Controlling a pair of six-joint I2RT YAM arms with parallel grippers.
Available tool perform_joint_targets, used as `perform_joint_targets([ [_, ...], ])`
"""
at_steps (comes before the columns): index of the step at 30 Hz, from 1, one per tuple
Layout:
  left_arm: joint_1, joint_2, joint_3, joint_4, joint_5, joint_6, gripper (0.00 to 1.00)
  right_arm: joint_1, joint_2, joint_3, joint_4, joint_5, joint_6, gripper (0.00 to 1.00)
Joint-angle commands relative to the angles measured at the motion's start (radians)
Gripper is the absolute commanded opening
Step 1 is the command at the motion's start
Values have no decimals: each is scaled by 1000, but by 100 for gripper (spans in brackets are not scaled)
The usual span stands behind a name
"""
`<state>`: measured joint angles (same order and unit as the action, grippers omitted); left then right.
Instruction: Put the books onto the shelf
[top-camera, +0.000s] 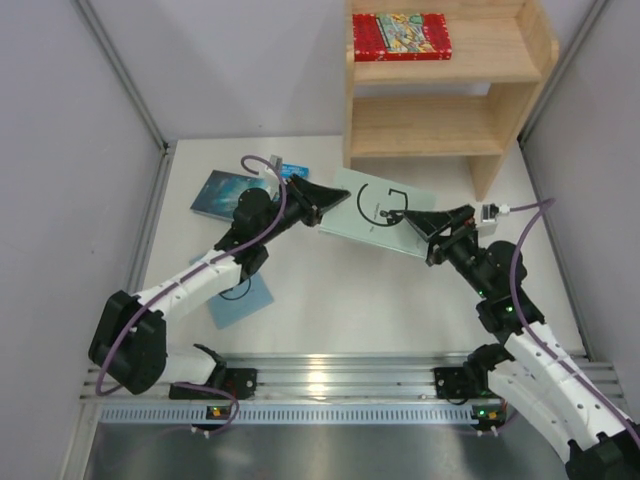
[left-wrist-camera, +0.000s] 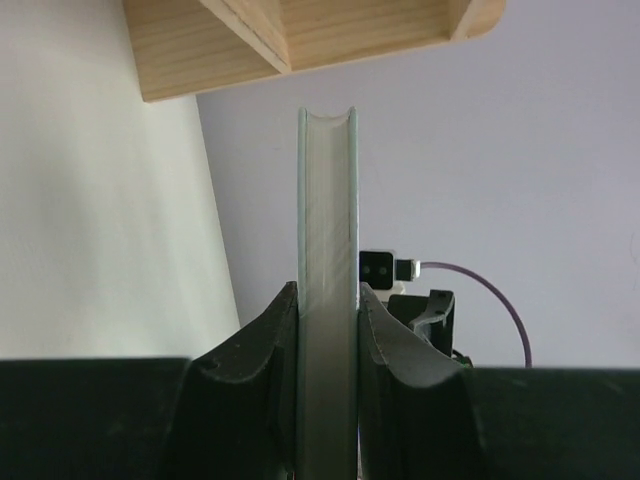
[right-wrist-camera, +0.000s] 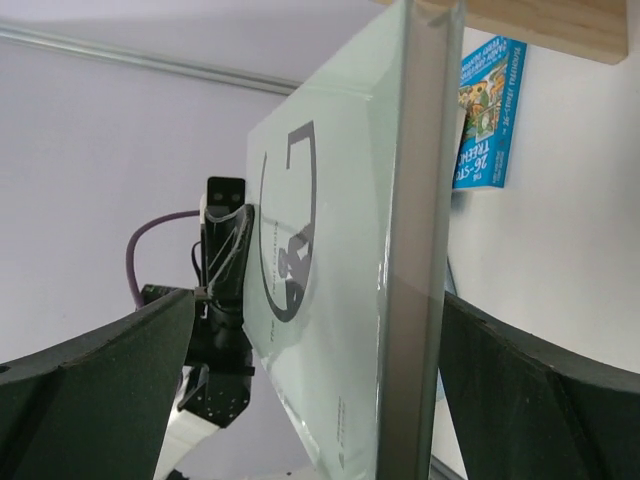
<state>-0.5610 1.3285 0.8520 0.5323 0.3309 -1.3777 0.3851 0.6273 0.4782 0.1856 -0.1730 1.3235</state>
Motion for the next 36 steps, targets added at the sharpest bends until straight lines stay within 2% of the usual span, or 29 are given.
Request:
perform_joint_targets([
  [1,-7,-32,82,236,-107,-95,0,9,2,-9,31,43,35,100],
  [6,-39,-34,122,169,-191,-23,0,9,-12,-69,124,85,98,100],
  [12,-112,6,117,202,-311,6,0,73,90,-41,227,139,140,99],
  [14,-131,29,117,221,-323,3,0,103,121,-49,290,167,154,93],
  [15,-137,37,117,227,-322,6,0,116,130,-50,310,196,166,85],
  [18,-155,61,111,247,-323,29,0,129,167,-41,365,233,171,73],
  [19,-155,70,108,250,-316,34,0,135,179,-35,368,240,169,61],
  [21,-152,66,50,302,-322,-1,0,139,183,-13,330,282,136,46],
  [22,-149,57,23,336,-322,-9,0,150,183,-12,312,299,129,33],
  [23,-136,52,-13,357,-320,-24,0,152,183,-30,330,312,125,26],
  [24,-125,48,-24,357,-288,-32,0,153,184,-42,348,329,118,2],
  [27,-89,35,-37,324,-218,-9,0,149,178,-99,425,391,141,0],
  [30,-70,29,-42,299,-152,15,2,133,187,-83,468,403,108,0],
  [31,-62,26,-45,296,-115,19,9,130,196,-73,474,406,100,0],
  [32,-45,26,-54,294,-102,19,24,129,201,-52,486,411,94,0],
  [34,-28,11,-68,294,-86,16,32,129,216,-27,497,432,80,0],
  [35,-10,6,-85,298,-81,9,18,127,221,-6,512,440,69,0],
  [36,-2,3,-91,313,-76,14,10,129,227,5,517,444,47,0],
])
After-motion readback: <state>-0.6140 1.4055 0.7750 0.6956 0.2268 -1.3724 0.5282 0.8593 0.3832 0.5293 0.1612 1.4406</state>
